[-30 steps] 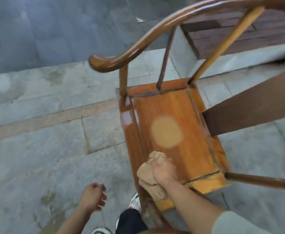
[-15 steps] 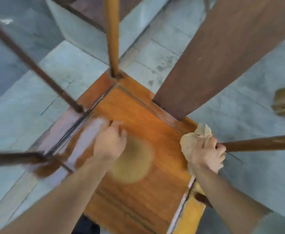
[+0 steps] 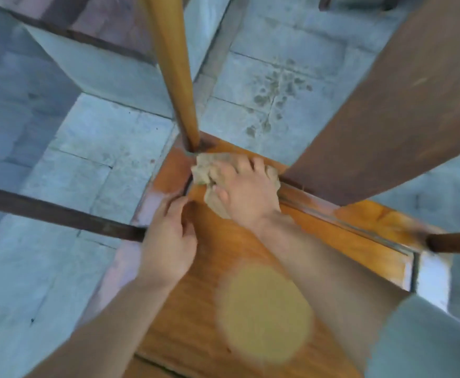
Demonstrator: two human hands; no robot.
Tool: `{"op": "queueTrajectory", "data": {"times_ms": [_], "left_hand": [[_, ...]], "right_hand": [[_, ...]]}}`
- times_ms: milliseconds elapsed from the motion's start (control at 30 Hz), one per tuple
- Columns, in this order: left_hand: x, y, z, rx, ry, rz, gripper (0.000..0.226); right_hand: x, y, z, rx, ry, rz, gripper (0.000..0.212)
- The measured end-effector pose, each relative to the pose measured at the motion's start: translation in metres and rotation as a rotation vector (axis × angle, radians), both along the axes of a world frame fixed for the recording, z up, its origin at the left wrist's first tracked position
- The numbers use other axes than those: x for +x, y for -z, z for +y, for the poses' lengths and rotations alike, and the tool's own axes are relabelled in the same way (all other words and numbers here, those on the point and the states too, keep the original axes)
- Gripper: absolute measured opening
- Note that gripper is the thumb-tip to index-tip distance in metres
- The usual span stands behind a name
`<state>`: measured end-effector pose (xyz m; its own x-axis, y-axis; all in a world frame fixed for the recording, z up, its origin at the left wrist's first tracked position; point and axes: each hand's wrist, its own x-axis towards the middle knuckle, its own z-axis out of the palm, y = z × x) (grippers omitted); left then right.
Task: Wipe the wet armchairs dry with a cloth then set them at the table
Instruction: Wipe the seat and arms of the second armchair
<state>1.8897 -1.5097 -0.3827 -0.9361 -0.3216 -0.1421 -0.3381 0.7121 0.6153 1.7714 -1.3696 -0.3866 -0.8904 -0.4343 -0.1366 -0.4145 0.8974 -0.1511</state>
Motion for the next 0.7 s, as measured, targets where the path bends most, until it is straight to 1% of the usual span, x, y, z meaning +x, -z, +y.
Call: {"op": "queueTrajectory", "data": {"times_ms": [67, 100, 133, 200, 233, 267, 300, 367, 400, 433, 467, 533, 567, 633, 700], "left_hand": [[0.006, 0.001, -0.004, 0.047, -0.059, 0.019, 0.050], [0.008, 0.002, -0.005, 0.070, -0.086, 0.008, 0.051], [0.008, 0.002, -0.008, 0.092, -0.118, 0.001, 0.051], [0.007, 0.002, -0.011, 0.147, -0.180, 0.013, 0.048], [0.007, 0.000, -0.011, 0.159, -0.184, 0.025, 0.046], [0.009, -0.003, -0.009, 0.158, -0.185, 0.032, 0.043], [0.012, -0.005, -0.006, 0.158, -0.191, 0.040, 0.040], [0.026, -0.010, -0.003, 0.179, -0.247, 0.054, 0.035], [0.035, -0.012, -0.002, 0.189, -0.286, 0.061, 0.033], [0.045, -0.013, -0.001, 0.197, -0.320, 0.057, 0.032], [0.057, -0.013, -0.004, 0.186, -0.336, 0.039, 0.032], [0.083, -0.012, -0.009, 0.119, -0.311, 0.008, 0.033], [0.095, -0.012, -0.012, 0.090, -0.308, -0.003, 0.033], [0.114, -0.012, -0.016, 0.065, -0.320, -0.040, 0.031], [0.130, -0.011, -0.016, -0.004, -0.309, -0.039, 0.029]], "right_hand": [[-0.024, 0.004, -0.041, 0.008, 0.175, 0.016, 0.043], [-0.023, 0.004, -0.053, 0.009, 0.199, 0.055, 0.041], [-0.017, 0.005, -0.059, 0.004, 0.112, 0.084, 0.041], [-0.005, 0.005, -0.044, 0.001, -0.313, 0.048, 0.045], [-0.011, 0.005, -0.029, 0.013, -0.486, 0.010, 0.046], [-0.023, 0.005, -0.018, 0.041, -0.530, -0.032, 0.045], [-0.035, 0.006, -0.014, 0.048, -0.428, -0.035, 0.044], [-0.042, 0.005, -0.024, 0.021, 0.016, 0.016, 0.041], [-0.032, 0.005, -0.038, 0.033, 0.141, 0.057, 0.040], [-0.016, 0.006, -0.052, 0.035, 0.120, 0.092, 0.041], [0.005, 0.008, -0.066, 0.000, -0.001, 0.081, 0.044], [0.047, 0.009, -0.072, -0.091, -0.378, -0.002, 0.048], [0.060, 0.009, -0.065, -0.152, -0.519, -0.045, 0.047], [0.063, 0.004, -0.042, -0.238, -0.711, -0.107, 0.043], [0.044, 0.001, -0.021, -0.227, -0.869, -0.089, 0.039]]}}
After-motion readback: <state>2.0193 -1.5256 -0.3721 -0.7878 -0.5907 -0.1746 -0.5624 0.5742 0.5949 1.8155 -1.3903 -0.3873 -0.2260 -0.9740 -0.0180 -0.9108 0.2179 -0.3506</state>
